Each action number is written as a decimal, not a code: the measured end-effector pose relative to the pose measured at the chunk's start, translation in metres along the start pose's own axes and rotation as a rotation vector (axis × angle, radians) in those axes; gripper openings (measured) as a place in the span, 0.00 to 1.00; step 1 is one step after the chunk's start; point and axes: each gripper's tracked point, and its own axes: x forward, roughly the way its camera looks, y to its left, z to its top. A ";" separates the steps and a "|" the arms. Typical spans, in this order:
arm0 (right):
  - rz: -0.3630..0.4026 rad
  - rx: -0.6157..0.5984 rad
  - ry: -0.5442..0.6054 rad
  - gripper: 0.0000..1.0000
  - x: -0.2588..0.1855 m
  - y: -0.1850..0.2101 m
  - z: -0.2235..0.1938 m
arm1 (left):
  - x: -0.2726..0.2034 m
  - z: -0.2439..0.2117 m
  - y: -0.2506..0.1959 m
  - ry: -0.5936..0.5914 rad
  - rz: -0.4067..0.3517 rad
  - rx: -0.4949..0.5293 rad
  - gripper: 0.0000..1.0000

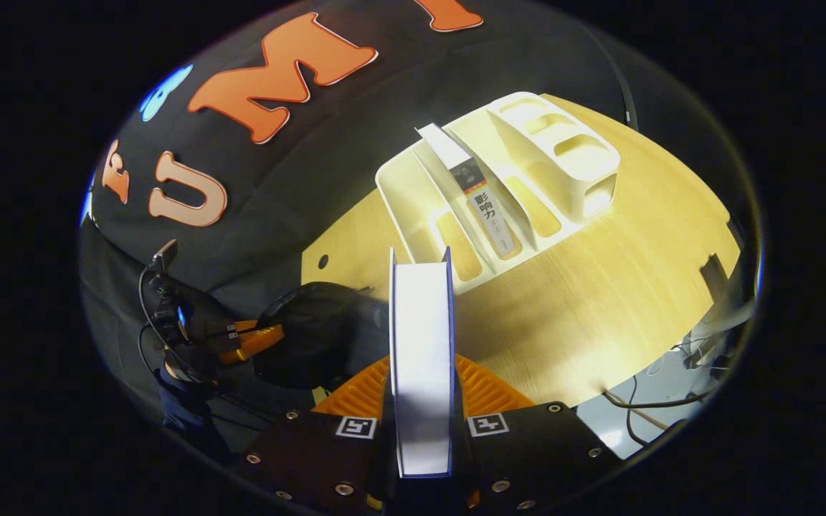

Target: Open the schoolbag, grab two books from the bookshelf and put them into the schoolbag.

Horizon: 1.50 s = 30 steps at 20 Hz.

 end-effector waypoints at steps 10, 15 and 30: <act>0.239 0.085 0.074 0.31 0.067 0.048 -0.043 | -0.006 0.006 0.002 0.003 0.042 -0.035 0.04; 0.318 0.097 0.081 0.31 0.109 0.073 -0.055 | -0.011 0.013 0.002 -0.029 0.054 -0.072 0.04; 0.414 0.170 0.024 0.32 0.227 0.105 -0.078 | -0.013 0.020 -0.021 -0.042 0.040 -0.094 0.04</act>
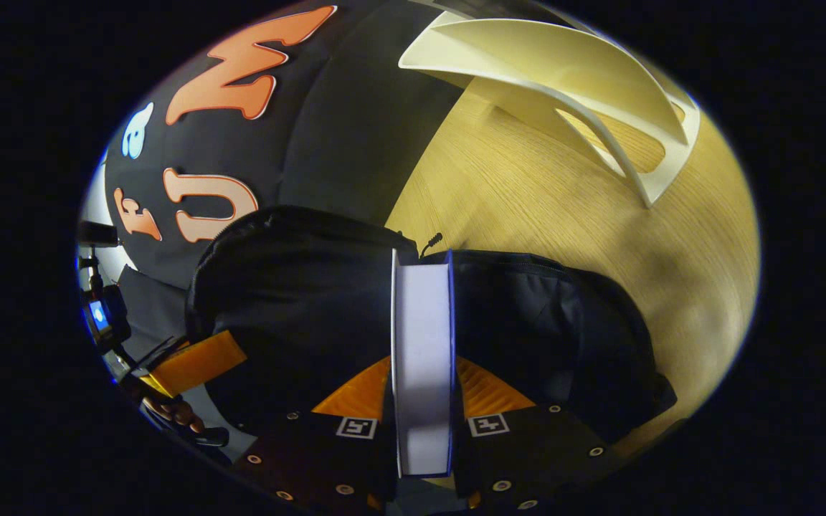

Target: Open the schoolbag, grab two books from the bookshelf and put them into the schoolbag.

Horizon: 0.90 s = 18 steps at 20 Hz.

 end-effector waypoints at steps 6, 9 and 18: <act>-0.215 -0.097 0.149 0.65 0.015 -0.039 -0.032 | 0.004 -0.002 -0.001 0.004 -0.004 -0.023 0.04; -0.276 -0.150 0.199 0.78 -0.002 -0.042 -0.032 | 0.003 -0.001 0.001 -0.003 -0.002 -0.039 0.04; -0.372 -0.223 0.183 0.96 -0.087 -0.043 0.024 | 0.006 -0.007 0.000 -0.022 0.012 -0.118 0.04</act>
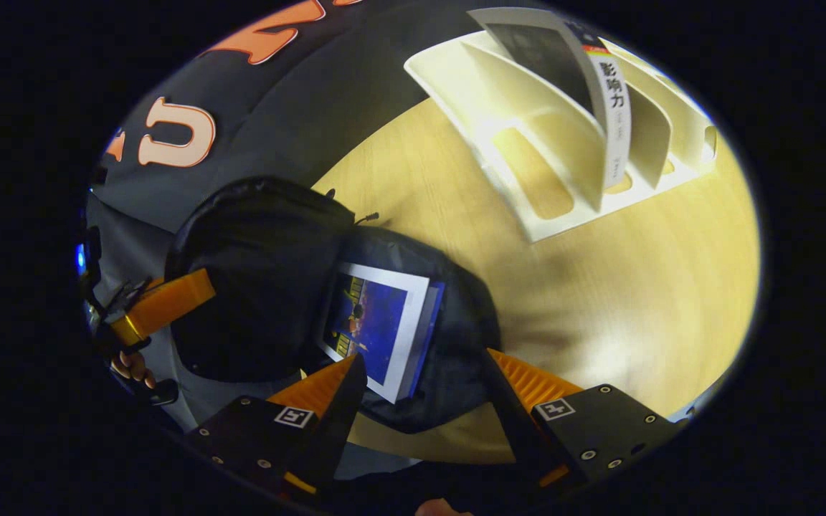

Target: Open the schoolbag, grab two books from the bookshelf and put them into the schoolbag.

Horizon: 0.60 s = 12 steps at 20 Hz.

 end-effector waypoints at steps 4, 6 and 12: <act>-0.079 -0.034 -0.051 0.97 -0.030 -0.028 0.032 | 0.002 -0.002 -0.002 -0.004 0.008 -0.017 0.04; -0.119 -0.062 -0.067 0.97 -0.047 -0.036 0.048 | 0.004 -0.004 -0.001 -0.001 0.003 -0.023 0.04; -0.206 -0.110 -0.063 0.97 -0.091 -0.058 0.089 | 0.011 -0.007 0.000 -0.001 -0.015 -0.028 0.04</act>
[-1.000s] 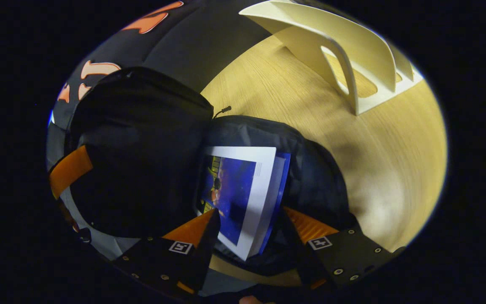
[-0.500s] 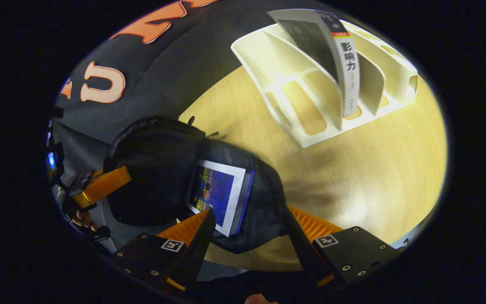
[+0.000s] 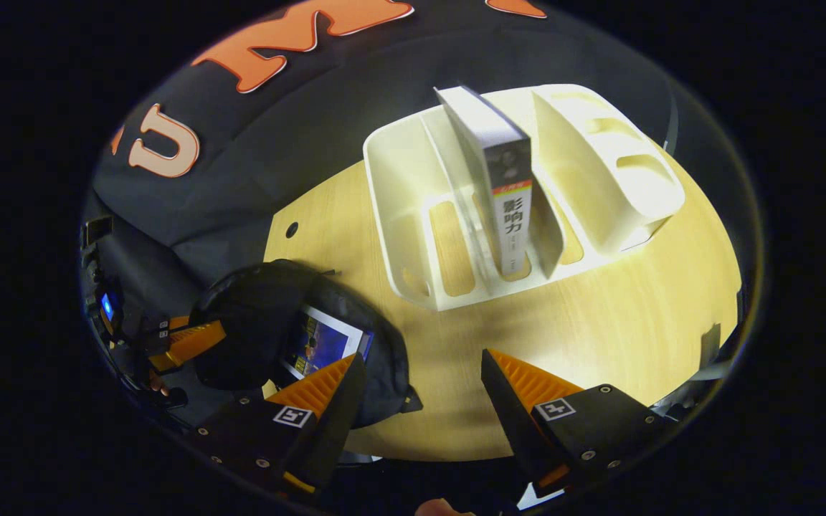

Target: Open the schoolbag, grab two books from the bookshelf and put them into the schoolbag.

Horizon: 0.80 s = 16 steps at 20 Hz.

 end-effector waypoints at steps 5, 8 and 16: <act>-0.031 0.020 0.004 0.97 -0.005 -0.015 0.027 | 0.001 -0.006 0.002 -0.006 -0.024 0.004 0.04; -0.081 -0.008 -0.017 0.97 -0.009 -0.020 0.047 | 0.003 -0.010 0.007 -0.004 -0.034 0.008 0.04; -0.130 -0.117 0.013 0.97 -0.025 -0.028 0.085 | 0.002 -0.009 0.002 -0.001 -0.012 -0.004 0.04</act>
